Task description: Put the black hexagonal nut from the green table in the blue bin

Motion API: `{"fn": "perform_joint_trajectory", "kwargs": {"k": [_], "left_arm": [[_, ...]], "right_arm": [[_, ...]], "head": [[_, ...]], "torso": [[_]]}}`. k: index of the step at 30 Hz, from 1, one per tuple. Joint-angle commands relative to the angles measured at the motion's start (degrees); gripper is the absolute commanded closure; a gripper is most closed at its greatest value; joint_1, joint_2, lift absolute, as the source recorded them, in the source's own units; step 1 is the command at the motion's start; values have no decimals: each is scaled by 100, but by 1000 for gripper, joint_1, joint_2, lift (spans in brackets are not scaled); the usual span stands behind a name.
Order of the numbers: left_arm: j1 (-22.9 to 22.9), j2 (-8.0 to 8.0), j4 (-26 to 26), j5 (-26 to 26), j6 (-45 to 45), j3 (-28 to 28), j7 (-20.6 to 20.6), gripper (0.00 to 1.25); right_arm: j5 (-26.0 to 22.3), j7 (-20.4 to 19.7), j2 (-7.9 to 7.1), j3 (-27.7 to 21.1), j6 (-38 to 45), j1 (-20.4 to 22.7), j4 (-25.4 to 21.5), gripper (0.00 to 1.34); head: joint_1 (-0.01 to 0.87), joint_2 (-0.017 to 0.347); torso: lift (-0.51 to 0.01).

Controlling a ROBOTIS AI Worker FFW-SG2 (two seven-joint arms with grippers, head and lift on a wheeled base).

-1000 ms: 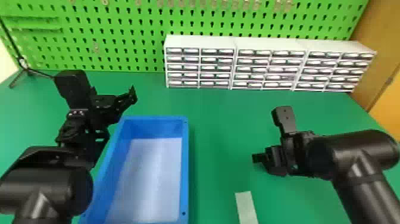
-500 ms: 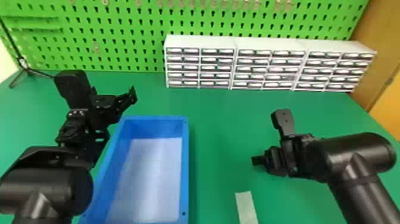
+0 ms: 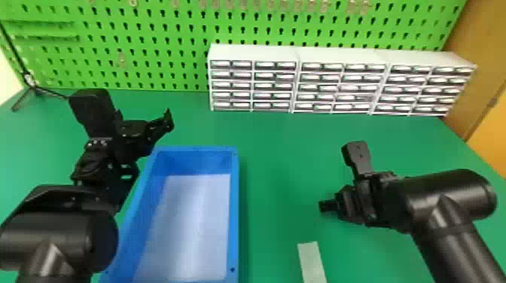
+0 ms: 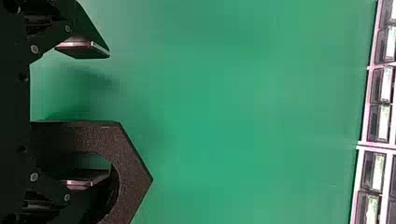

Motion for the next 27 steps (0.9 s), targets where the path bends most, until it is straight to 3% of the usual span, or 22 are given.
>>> {"fn": "perform_joint_trajectory", "kwargs": {"k": [1, 6, 13, 19, 24, 27], "left_arm": [[0, -8, 0, 0, 0, 0, 0, 105], [9, 1, 0, 0, 0, 0, 0, 105], [9, 1, 0, 0, 0, 0, 0, 105], [9, 1, 0, 0, 0, 0, 0, 105], [18, 1, 0, 0, 0, 0, -9, 105], [18, 1, 0, 0, 9, 0, -18, 105]], "right_arm": [[9, 14, 4, 10, -10, 2, 23, 369], [17, 23, 4, 10, -10, 2, 32, 398], [79, 23, 22, 27, -10, -7, 32, 725], [132, 23, 13, 115, -10, -25, 32, 883], [237, 32, 13, 221, 7, -51, 23, 898], [281, 32, 22, 247, 25, -51, 14, 1013]], "head": [[692, 8], [692, 8], [692, 8], [692, 8], [692, 8], [692, 8]], "torso": [[-97], [-97], [-97], [-97], [-97], [-97]]}}
